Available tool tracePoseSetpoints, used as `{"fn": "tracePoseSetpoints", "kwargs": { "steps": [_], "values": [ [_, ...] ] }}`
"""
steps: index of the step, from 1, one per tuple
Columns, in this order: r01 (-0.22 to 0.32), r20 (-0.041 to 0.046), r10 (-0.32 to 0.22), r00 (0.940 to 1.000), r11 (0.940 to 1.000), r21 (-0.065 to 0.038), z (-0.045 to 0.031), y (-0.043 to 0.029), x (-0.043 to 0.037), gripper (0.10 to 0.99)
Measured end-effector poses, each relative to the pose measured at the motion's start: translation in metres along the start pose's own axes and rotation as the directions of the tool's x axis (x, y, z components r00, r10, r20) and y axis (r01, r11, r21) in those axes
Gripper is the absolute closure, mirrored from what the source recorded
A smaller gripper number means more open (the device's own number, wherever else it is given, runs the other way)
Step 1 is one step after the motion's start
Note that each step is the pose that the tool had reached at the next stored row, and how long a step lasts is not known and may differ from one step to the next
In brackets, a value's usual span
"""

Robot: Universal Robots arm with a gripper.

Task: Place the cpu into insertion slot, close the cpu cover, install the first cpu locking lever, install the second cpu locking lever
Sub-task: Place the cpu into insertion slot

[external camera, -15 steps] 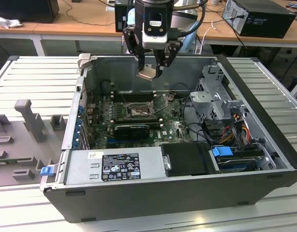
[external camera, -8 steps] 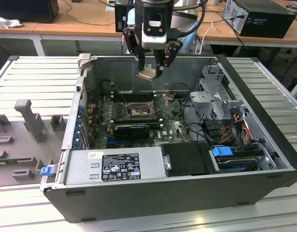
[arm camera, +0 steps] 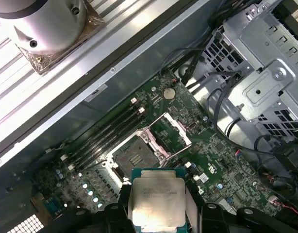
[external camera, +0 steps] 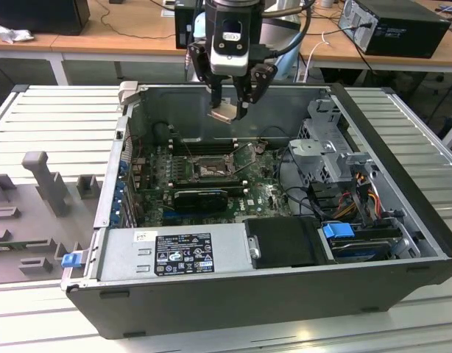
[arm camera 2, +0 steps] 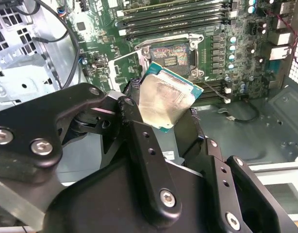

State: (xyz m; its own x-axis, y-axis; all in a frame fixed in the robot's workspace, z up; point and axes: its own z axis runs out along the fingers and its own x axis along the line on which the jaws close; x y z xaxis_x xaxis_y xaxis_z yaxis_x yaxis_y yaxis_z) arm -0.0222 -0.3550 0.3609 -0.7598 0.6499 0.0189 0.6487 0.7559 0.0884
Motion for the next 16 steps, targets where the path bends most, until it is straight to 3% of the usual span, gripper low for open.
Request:
{"fn": "tracePoseSetpoints", "kwargs": {
  "steps": [9, 16],
  "values": [
    [-0.064, 0.0057, 0.064, 0.9979, 0.9979, -0.001, 0.0009, -0.0001, 0.0000, 0.557],
    [-0.118, 0.0104, 0.118, 0.9930, 0.9930, -0.003, 0.0017, -0.0001, 0.0000, 0.557]
  ]
}}
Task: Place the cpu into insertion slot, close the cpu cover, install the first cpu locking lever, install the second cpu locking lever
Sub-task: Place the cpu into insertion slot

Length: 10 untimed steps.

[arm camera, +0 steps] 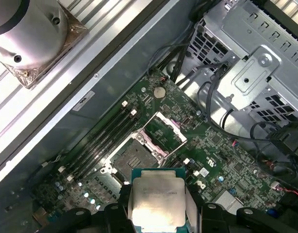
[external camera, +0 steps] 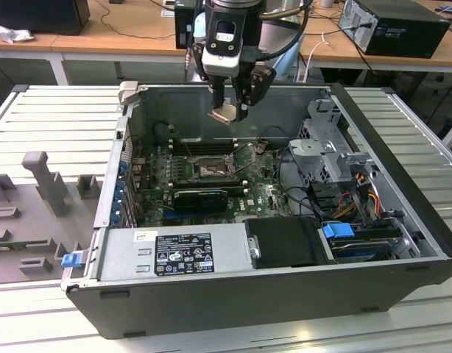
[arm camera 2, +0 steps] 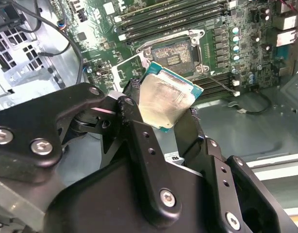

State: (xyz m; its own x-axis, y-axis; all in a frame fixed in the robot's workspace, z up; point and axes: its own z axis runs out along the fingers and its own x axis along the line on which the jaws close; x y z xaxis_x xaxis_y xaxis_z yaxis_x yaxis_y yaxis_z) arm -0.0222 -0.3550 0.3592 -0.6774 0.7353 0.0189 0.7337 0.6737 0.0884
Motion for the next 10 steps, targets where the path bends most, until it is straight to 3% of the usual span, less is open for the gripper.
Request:
{"fn": "tracePoseSetpoints", "kwargs": {
  "steps": [6, 10],
  "values": [
    [-0.064, 0.0056, 0.064, 0.9979, 0.9979, -0.001, 0.0012, -0.0001, 0.0000, 0.557],
    [-0.152, 0.0133, 0.152, 0.9883, 0.9884, -0.004, 0.0027, -0.0002, -0.0001, 0.557]
  ]
}}
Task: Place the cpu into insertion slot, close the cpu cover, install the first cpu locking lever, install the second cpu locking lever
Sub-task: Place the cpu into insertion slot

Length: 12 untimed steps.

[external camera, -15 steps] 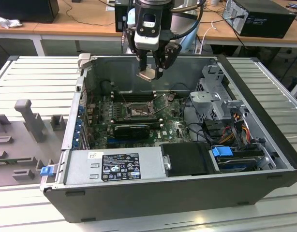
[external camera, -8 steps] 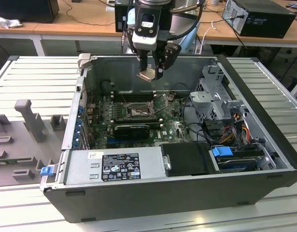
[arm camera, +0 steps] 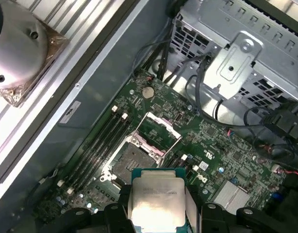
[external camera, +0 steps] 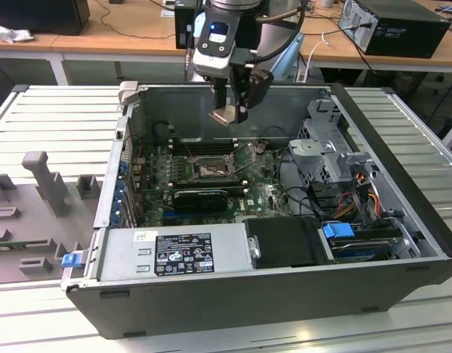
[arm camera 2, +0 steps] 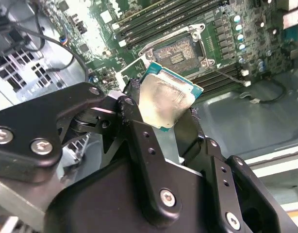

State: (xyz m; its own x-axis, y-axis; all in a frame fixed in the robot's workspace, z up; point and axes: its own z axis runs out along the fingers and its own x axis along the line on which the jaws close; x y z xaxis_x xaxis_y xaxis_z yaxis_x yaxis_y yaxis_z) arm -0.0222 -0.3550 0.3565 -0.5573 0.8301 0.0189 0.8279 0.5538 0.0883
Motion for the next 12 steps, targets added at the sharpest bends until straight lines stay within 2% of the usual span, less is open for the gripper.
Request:
{"fn": "tracePoseSetpoints", "kwargs": {
  "steps": [3, 12],
  "values": [
    [-0.057, 0.0050, 0.057, 0.9984, 0.9984, -0.001, 0.0008, 0.0000, 0.0000, 0.557],
    [-0.063, 0.0056, 0.063, 0.9980, 0.9980, -0.001, 0.0063, -0.0006, -0.0001, 0.557]
  ]
}}
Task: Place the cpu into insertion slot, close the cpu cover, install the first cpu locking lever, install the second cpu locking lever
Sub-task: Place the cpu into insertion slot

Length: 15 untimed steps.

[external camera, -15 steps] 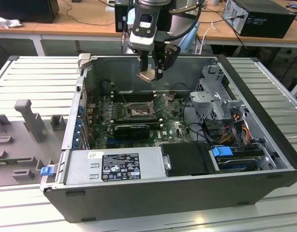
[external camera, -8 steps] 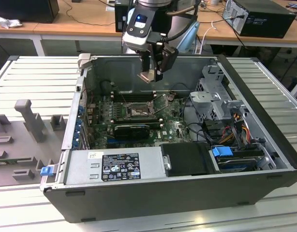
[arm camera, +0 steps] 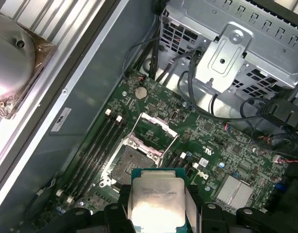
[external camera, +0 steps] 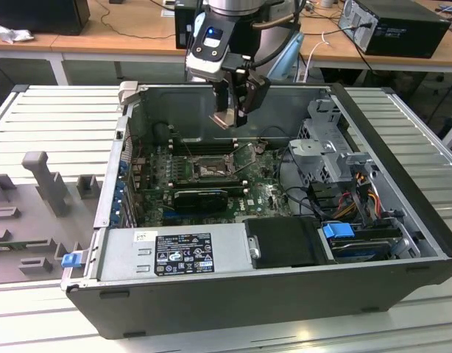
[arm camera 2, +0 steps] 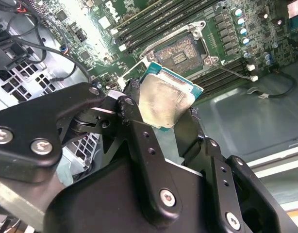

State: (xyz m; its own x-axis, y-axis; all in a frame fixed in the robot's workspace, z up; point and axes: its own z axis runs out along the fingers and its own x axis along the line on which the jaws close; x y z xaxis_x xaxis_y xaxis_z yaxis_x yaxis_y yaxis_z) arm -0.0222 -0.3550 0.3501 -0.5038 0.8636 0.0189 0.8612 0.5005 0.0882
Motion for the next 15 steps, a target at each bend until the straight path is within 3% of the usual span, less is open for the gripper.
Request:
{"fn": "tracePoseSetpoints", "kwargs": {
  "steps": [7, 11, 15],
  "values": [
    [-0.012, 0.0008, 0.012, 0.9999, 0.9999, 0.000, 0.0008, 0.0000, 0.0000, 0.557],
    [-0.058, 0.0048, 0.058, 0.9983, 0.9983, -0.001, 0.0010, -0.0001, 0.0000, 0.557],
    [-0.121, 0.0104, 0.121, 0.9926, 0.9926, -0.003, 0.0016, -0.0001, 0.0000, 0.557]
  ]
}}
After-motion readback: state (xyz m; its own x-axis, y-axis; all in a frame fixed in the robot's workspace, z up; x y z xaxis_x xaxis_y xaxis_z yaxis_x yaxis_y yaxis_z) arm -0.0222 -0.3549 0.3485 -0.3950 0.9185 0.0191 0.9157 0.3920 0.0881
